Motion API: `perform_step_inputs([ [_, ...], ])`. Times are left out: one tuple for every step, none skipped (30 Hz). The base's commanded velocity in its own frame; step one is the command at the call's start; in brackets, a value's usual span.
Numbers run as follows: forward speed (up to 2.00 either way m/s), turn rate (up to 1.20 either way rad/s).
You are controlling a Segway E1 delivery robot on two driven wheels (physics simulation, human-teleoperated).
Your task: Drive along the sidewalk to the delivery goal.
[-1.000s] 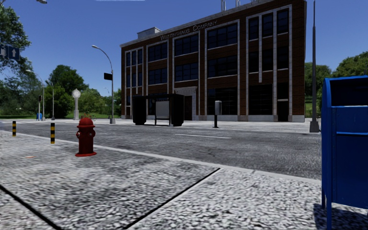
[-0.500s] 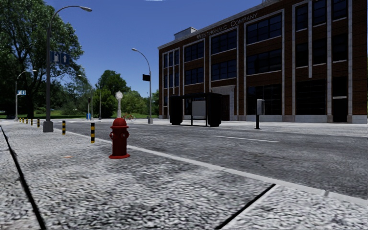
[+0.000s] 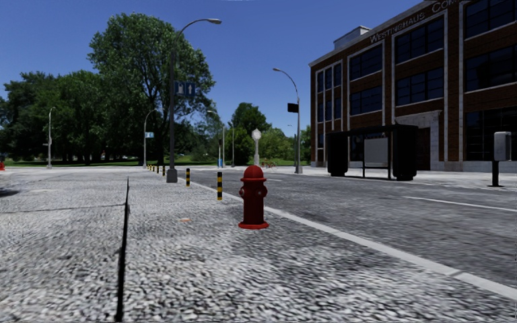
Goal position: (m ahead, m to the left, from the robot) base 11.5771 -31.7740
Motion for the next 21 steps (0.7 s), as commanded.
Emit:
perform_step_inputs([
  [1.08, 0.78],
  [1.09, 0.78],
  [1.23, 0.78],
  [1.35, 0.78],
  [1.38, 0.78],
  [1.38, 0.78],
  [1.39, 0.78],
  [1.4, 0.78],
  [1.4, 0.78],
  [1.44, 0.78],
  [1.44, 0.78],
  [2.0, 0.78],
  [2.0, 0.77],
  [2.0, 0.72],
  [2.0, 0.71],
  [2.0, 0.71],
  [2.0, 0.7],
  [2.0, 0.7],
  [2.0, 0.7],
  [2.0, 0.7],
  [2.0, 0.7],
])
